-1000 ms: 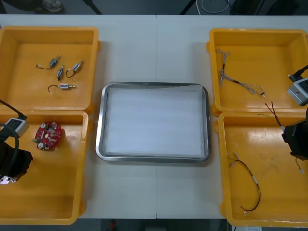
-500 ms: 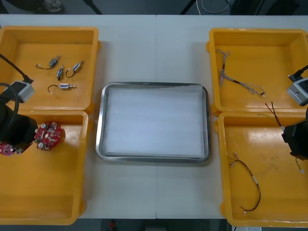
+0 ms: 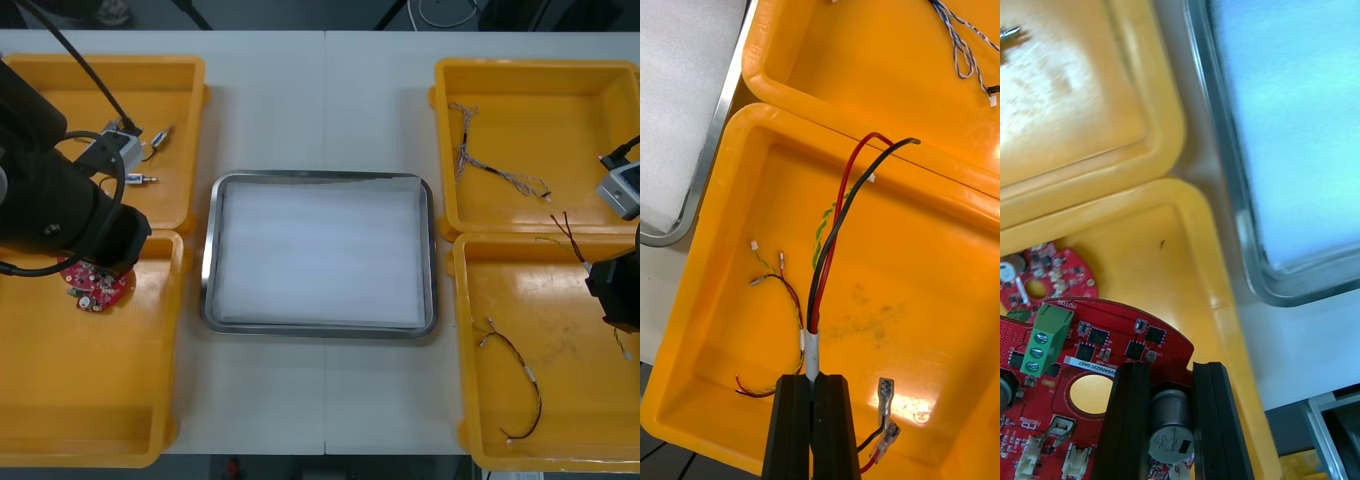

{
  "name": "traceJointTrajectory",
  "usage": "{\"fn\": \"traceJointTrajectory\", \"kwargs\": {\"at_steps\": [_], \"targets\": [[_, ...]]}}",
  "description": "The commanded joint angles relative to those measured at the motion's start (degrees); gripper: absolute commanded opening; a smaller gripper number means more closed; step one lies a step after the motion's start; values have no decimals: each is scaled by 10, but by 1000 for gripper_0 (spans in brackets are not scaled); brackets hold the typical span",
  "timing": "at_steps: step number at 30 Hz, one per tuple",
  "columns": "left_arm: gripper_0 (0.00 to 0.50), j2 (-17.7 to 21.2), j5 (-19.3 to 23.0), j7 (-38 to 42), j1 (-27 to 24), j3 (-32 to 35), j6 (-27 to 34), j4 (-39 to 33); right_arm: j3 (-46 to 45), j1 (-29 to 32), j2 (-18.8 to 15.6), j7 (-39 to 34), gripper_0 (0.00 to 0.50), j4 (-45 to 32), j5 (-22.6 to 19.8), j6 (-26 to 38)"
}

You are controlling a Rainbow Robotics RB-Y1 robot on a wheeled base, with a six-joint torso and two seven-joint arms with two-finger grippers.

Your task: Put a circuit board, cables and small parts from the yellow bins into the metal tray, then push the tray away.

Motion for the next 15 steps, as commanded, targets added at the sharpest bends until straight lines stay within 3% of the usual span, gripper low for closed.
{"fn": "traceJointTrajectory", "kwargs": {"at_steps": [1, 8, 15], "targets": [[0, -35, -4, 94, -66, -39, 4, -4, 4, -5, -4, -2, 0, -17, -2, 2], [0, -83, -32, 121, -123, -112, -4, 32, 5, -5, -3, -2, 0, -17, -2, 2], [0, -117, -68, 137, -148, -191, -46, 71, 4, -6, -4, -2, 0, -17, -2, 2]]}}
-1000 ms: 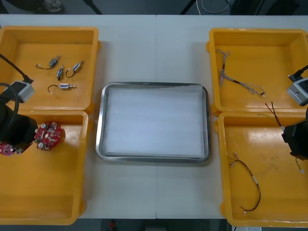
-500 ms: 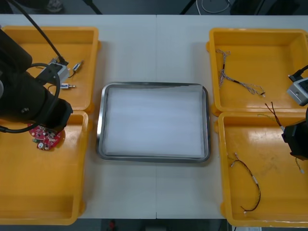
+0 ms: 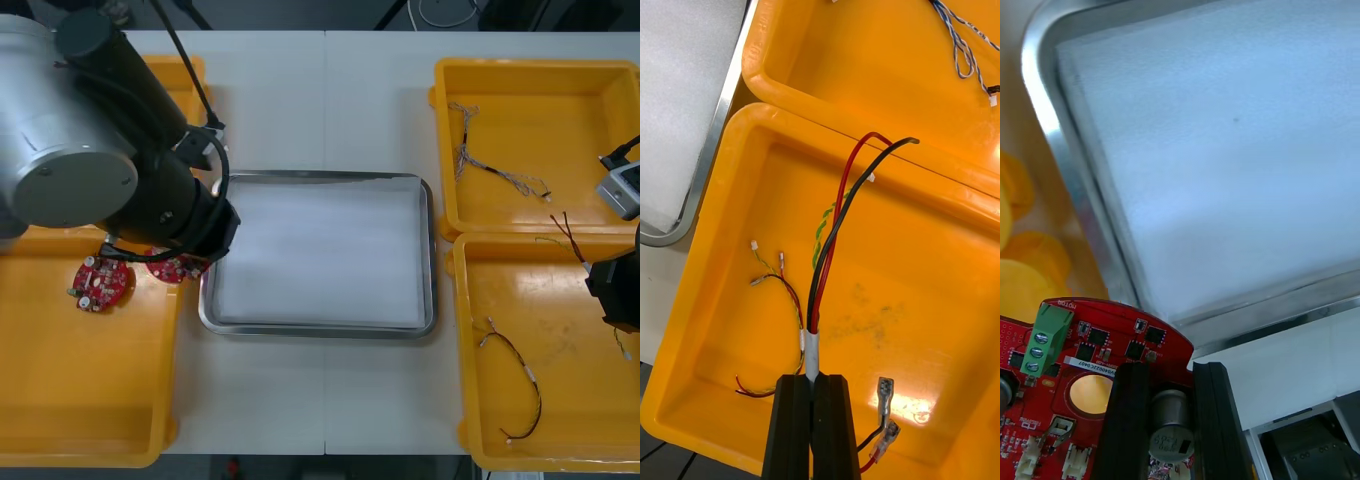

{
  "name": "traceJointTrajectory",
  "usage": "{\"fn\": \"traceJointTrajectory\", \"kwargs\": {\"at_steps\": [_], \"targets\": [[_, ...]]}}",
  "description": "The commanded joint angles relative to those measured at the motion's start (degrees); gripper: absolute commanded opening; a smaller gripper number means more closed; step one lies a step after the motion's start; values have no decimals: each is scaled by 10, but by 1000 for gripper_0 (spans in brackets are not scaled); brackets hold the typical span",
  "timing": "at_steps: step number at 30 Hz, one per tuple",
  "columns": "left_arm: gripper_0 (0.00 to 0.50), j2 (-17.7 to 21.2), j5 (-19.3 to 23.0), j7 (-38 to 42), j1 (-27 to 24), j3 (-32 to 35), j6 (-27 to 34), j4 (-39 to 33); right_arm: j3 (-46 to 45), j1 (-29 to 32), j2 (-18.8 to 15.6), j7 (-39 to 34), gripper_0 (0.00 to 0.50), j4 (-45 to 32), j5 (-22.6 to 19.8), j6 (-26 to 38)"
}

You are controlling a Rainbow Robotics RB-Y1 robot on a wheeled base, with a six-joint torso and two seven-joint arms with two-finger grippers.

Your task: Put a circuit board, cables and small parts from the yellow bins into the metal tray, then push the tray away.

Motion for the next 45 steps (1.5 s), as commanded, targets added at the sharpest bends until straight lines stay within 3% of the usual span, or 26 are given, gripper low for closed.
{"fn": "traceJointTrajectory", "kwargs": {"at_steps": [1, 13, 22, 41, 43, 45], "targets": [[0, -28, -28, 23, -35, -55, -34, 17, 4, -6, -3, -2, 0, -17, -2, 2], [0, -60, -88, 35, -44, -166, -140, 96, 2, -5, -3, -2, 0, -18, -3, 2], [0, -71, -105, 39, -44, -212, -202, 151, 3, -5, -3, -5, 0, -20, -6, 2], [4, -68, -130, 55, -44, -247, -222, 159, 2, -5, -3, -6, 0, -20, -8, 2], [99, -68, -131, 56, -44, -248, -222, 159, 3, -6, -4, -7, 0, -20, -8, 2], [327, -68, -134, 60, -44, -247, -222, 158, 3, -5, -3, -6, 0, -20, -8, 2]]}}
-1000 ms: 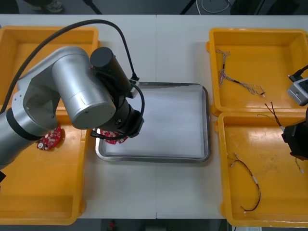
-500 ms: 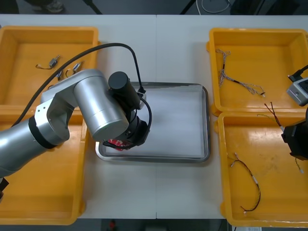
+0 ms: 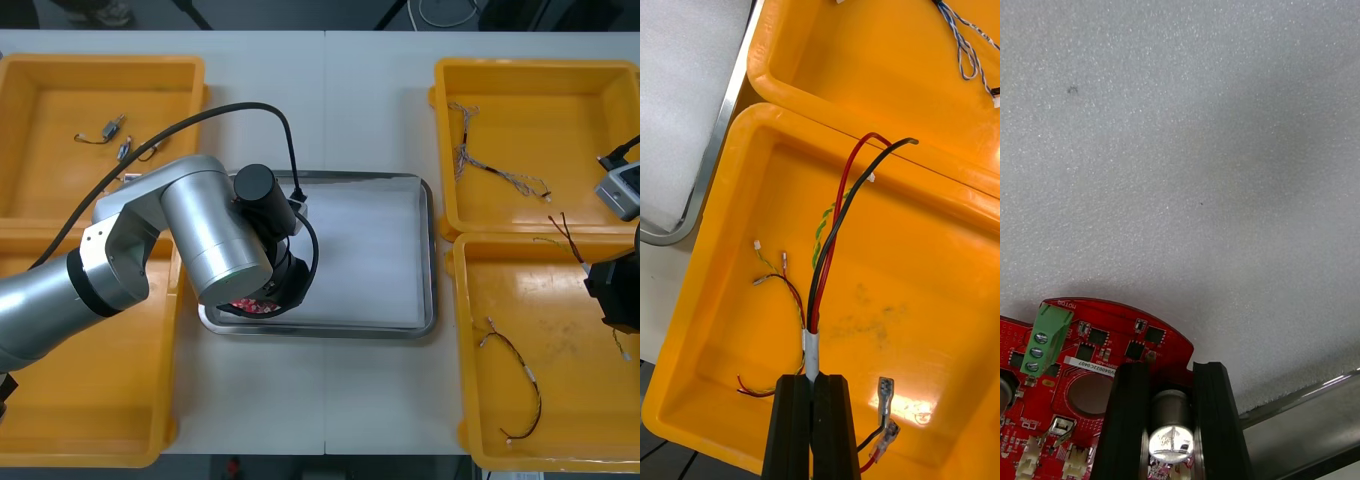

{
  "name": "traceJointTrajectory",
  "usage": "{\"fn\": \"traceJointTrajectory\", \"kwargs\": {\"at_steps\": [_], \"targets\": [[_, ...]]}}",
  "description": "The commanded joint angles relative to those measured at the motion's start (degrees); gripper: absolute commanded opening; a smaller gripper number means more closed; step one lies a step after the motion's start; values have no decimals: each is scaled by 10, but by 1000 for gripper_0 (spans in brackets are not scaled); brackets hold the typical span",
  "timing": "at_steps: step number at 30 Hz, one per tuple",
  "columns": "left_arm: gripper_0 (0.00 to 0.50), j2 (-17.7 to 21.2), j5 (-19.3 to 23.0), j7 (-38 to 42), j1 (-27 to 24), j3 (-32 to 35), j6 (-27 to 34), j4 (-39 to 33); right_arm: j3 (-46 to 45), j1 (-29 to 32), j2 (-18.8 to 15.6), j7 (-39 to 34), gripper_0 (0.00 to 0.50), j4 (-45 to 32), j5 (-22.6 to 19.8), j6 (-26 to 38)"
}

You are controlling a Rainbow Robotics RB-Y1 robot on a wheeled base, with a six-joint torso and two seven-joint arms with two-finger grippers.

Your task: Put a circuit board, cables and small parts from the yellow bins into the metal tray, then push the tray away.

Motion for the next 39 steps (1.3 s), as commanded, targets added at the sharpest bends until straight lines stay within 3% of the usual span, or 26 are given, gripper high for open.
{"fn": "traceJointTrajectory", "kwargs": {"at_steps": [1, 2, 3, 11, 15, 24, 30, 39], "targets": [[369, -9, -10, 59, -25, -7, -7, -5, 3, -6, -4, -6, 0, -17, -5, 2], [492, -8, -10, 60, -24, -5, -7, -5, 3, -6, -3, -6, 0, -17, -6, 2], [500, -8, -10, 60, -24, -4, -7, -5, 2, -5, -4, -6, 0, -17, -6, 2], [500, -9, 5, 58, -26, 25, 9, -12, 3, -6, -4, -6, 0, -19, -8, 2], [500, -9, 13, 52, -29, 55, 48, -35, 3, -12, -10, -3, 0, -20, -15, 2], [500, -8, 60, 27, -51, 158, 163, -84, 35, -70, -21, -2, 0, -18, -75, 2], [500, -2, 71, -37, -64, 236, 226, -87, 130, -142, -25, -6, 0, -18, -58, 2], [500, 45, 75, -149, -65, 326, 230, -26, 312, -266, -23, -4, 0, -14, 3, 2]]}}
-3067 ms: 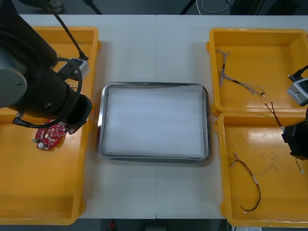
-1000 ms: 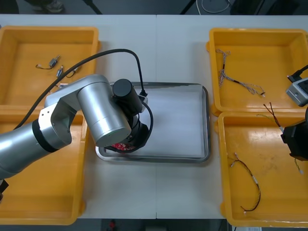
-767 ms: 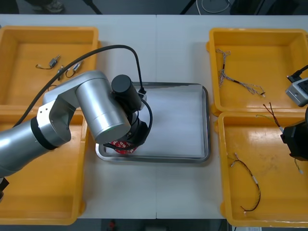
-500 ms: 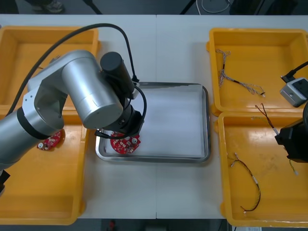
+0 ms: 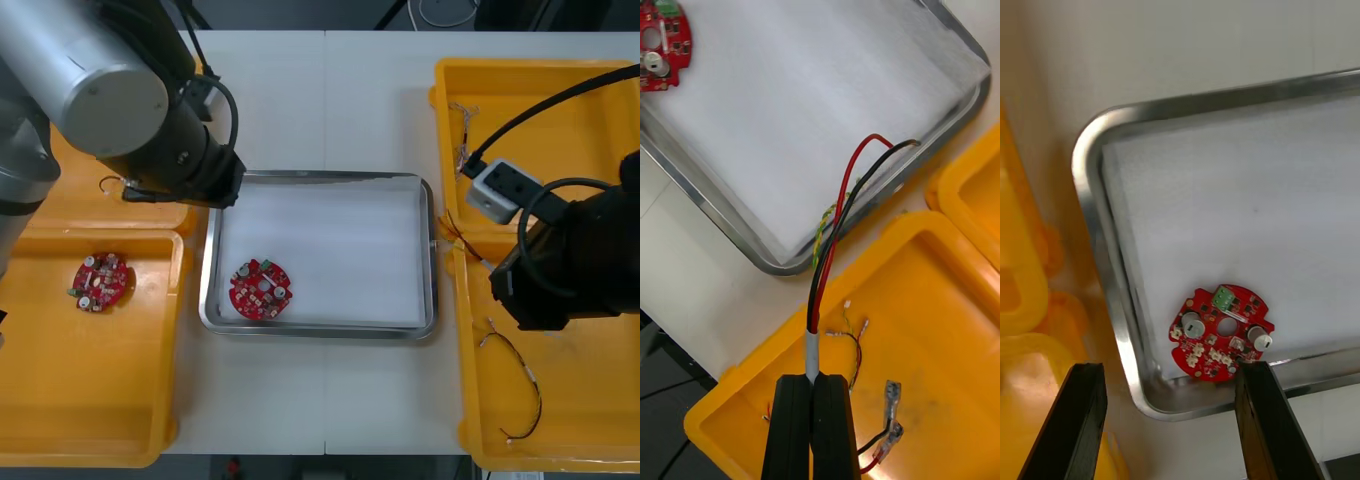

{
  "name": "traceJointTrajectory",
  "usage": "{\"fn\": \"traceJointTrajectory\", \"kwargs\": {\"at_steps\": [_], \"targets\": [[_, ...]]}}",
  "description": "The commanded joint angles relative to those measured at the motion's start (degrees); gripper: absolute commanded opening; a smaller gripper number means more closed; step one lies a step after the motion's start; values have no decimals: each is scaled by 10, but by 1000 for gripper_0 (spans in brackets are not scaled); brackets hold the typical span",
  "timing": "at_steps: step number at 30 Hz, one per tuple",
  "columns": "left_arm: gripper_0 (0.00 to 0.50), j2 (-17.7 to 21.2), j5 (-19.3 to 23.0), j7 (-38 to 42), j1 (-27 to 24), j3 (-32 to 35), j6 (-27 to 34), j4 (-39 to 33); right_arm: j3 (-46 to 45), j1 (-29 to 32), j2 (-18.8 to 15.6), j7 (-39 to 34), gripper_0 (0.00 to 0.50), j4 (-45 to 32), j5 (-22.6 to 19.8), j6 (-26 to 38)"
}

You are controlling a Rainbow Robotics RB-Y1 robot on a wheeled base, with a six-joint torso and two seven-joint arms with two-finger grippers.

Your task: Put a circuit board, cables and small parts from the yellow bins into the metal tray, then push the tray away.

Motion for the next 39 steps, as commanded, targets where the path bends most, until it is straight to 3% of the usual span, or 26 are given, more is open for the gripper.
{"fn": "traceJointTrajectory", "kwargs": {"at_steps": [1, 8, 15, 22, 30, 39], "targets": [[500, 39, 9, -130, -26, 50, 0, 34, 93, -76, -16, -3, 0, -9, 30, 2], [500, 66, 13, -208, -27, 96, -55, 107, 198, -153, 27, 16, 0, 25, 73, 2], [500, 83, -2, -301, -43, 106, -114, 190, 270, -204, 83, 128, 0, 103, 133, -8], [500, 84, -17, -378, -72, 120, -164, 278, 281, -210, 149, 232, 0, 185, 182, -44], [500, 84, -17, -459, -94, 143, -245, 366, 368, -215, 154, 321, 0, 229, 271, -110], [500, 84, -13, -546, -94, 151, -358, 450, 447, -215, 153, 328, 0, 317, 276, -204]]}}
